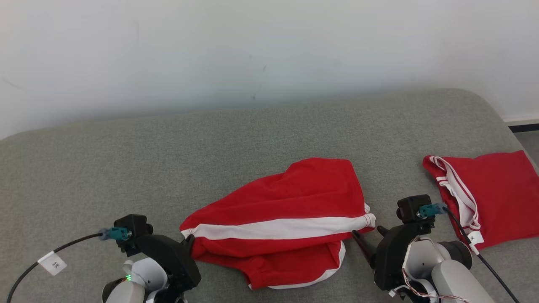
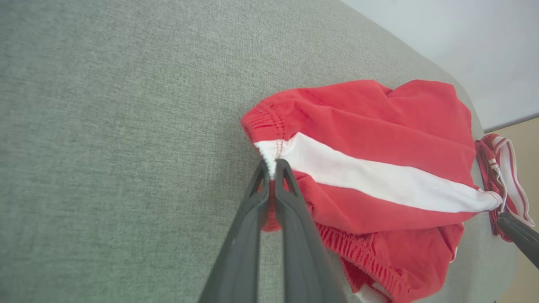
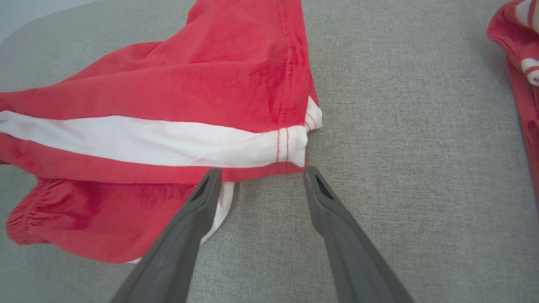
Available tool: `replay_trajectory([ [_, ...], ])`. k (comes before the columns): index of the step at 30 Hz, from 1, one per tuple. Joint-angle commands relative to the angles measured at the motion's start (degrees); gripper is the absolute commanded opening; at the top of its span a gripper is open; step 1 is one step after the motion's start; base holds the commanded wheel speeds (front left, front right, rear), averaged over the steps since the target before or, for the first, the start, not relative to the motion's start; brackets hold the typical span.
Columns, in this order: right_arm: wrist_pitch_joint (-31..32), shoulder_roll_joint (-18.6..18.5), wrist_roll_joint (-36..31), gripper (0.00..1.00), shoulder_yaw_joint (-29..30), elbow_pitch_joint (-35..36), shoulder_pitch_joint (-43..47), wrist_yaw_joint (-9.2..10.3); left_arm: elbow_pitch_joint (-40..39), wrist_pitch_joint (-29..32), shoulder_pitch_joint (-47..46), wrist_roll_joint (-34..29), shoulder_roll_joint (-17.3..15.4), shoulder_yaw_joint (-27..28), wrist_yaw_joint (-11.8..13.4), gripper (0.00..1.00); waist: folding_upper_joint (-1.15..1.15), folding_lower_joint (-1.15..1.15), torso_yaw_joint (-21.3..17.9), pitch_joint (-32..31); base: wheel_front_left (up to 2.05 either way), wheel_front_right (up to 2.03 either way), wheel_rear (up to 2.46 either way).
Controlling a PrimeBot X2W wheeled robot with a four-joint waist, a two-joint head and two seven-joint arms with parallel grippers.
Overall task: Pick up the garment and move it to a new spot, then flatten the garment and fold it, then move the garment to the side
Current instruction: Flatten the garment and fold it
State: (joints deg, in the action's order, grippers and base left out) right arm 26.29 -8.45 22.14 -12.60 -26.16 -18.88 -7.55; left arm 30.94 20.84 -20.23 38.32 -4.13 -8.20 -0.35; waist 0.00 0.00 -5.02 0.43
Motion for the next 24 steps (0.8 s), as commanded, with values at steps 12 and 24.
replay_trajectory([
  [12, 3.9, -0.5, 0.7, 1.00, -0.1, 1.7, -2.3, 0.14, -0.6, 0.8, -2.4, 3.2, -1.4, 1.7, -2.2, 0.00, 0.00, 0.00, -0.4, 2.6, 0.00, 0.00, 0.00],
  [24, 4.3, 1.8, -1.8, 1.00, 1.4, -0.2, -4.2, 0.14, -2.8, 1.5, -2.5, 4.6, -2.8, 2.2, -2.5, 0.00, 0.00, 0.00, -0.8, 4.6, 0.00, 0.00, 0.00],
])
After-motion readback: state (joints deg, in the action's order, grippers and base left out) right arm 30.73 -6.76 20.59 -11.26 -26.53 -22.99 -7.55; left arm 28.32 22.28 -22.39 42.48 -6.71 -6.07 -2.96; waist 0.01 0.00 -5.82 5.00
